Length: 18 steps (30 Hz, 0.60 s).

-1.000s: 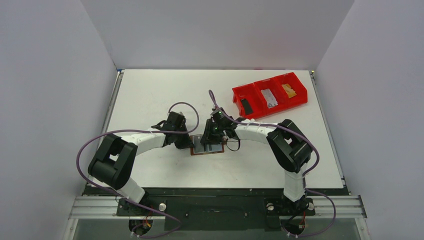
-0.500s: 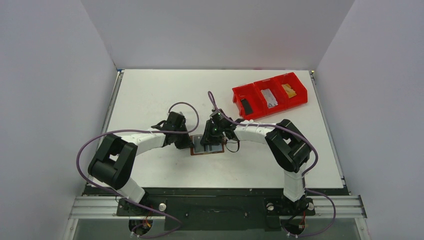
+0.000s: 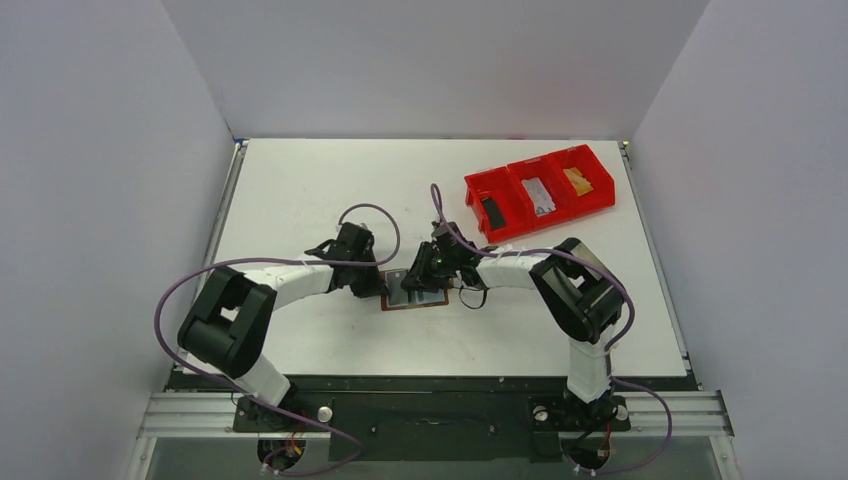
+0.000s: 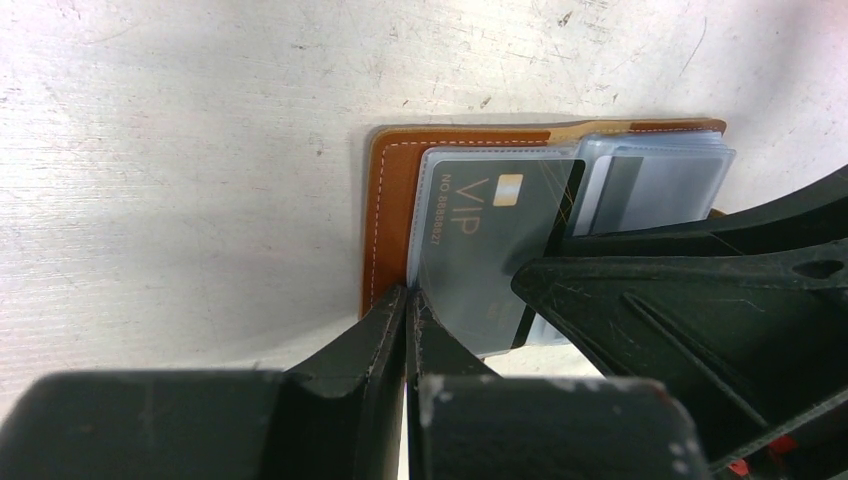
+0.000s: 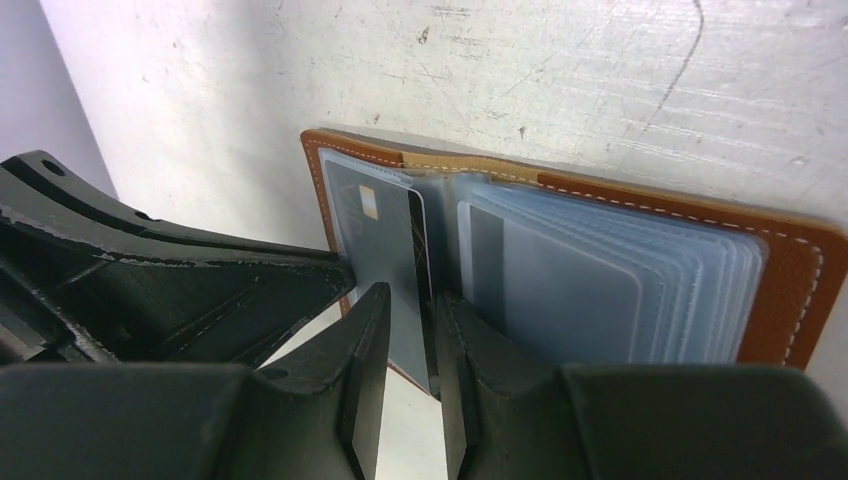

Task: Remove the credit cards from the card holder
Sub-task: Remove the credit card from the card holder.

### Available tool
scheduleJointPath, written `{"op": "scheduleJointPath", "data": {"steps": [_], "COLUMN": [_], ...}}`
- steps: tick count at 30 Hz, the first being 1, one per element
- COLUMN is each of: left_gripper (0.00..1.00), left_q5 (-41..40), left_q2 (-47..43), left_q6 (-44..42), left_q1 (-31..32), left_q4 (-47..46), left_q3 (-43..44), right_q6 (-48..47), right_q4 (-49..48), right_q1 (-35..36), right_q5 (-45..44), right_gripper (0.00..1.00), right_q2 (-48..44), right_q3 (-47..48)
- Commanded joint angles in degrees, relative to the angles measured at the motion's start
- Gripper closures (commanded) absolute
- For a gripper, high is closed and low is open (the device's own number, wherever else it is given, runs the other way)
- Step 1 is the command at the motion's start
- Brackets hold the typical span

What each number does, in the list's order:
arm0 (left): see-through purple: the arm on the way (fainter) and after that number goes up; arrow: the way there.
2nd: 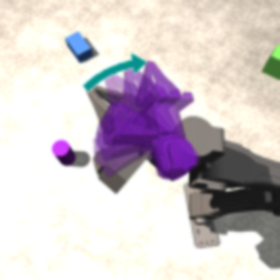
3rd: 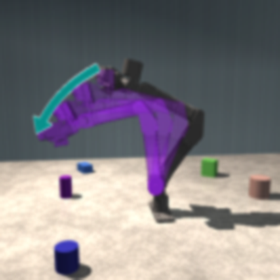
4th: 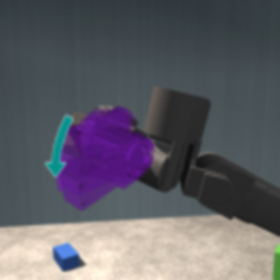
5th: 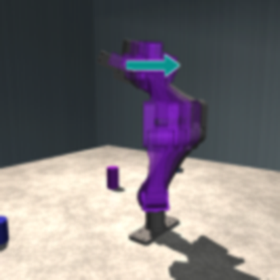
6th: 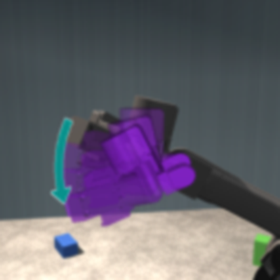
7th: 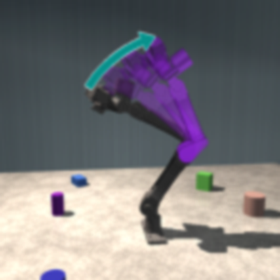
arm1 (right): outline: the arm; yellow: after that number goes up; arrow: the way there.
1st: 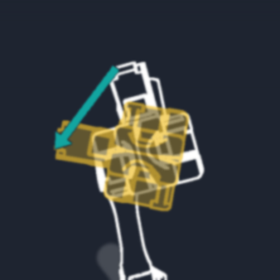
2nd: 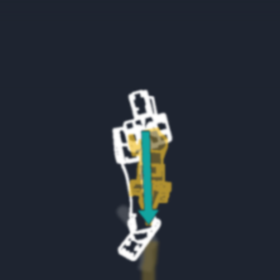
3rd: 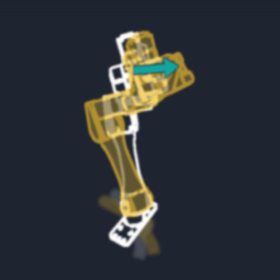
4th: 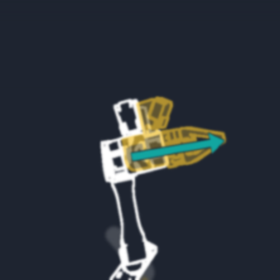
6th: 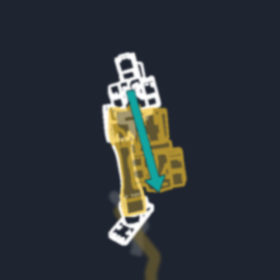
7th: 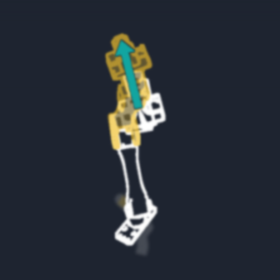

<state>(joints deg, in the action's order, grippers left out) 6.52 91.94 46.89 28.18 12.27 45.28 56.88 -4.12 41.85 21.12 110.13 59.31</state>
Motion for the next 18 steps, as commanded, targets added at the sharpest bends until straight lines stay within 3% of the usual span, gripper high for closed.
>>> {"op": "scheduleJointPath", "data": {"steps": [1,4,10,18], "left_gripper": [1.0,1.0,1.0,1.0], "left_q5": [-3.2,-3.6,-3.7,-4.3], "left_q2": [3.9,4.5,5.4,5.8], "left_q6": [0.4,1.2,2.3,3.5], "left_q1": [1.5,1.5,1.3,0.2], "left_q4": [0.7,1.1,0.7,1.0], "left_q3": [0.7,0.7,-0.1,-1.1], "right_q6": [2.4,3.4,4.7,4.9], "right_q4": [-6.2,-8.0,-12.3,-13.9], "right_q1": [0.5,-0.3,-1.4,-2.8], "right_q5": [1.9,2.1,3.0,2.5], "right_gripper": [0.79,0.82,0.99,1.0], "right_q2": [-0.4,-1.1,-2.0,-3.4], "right_q3": [-2.3,-3.6,-6.2,-7.9]}}
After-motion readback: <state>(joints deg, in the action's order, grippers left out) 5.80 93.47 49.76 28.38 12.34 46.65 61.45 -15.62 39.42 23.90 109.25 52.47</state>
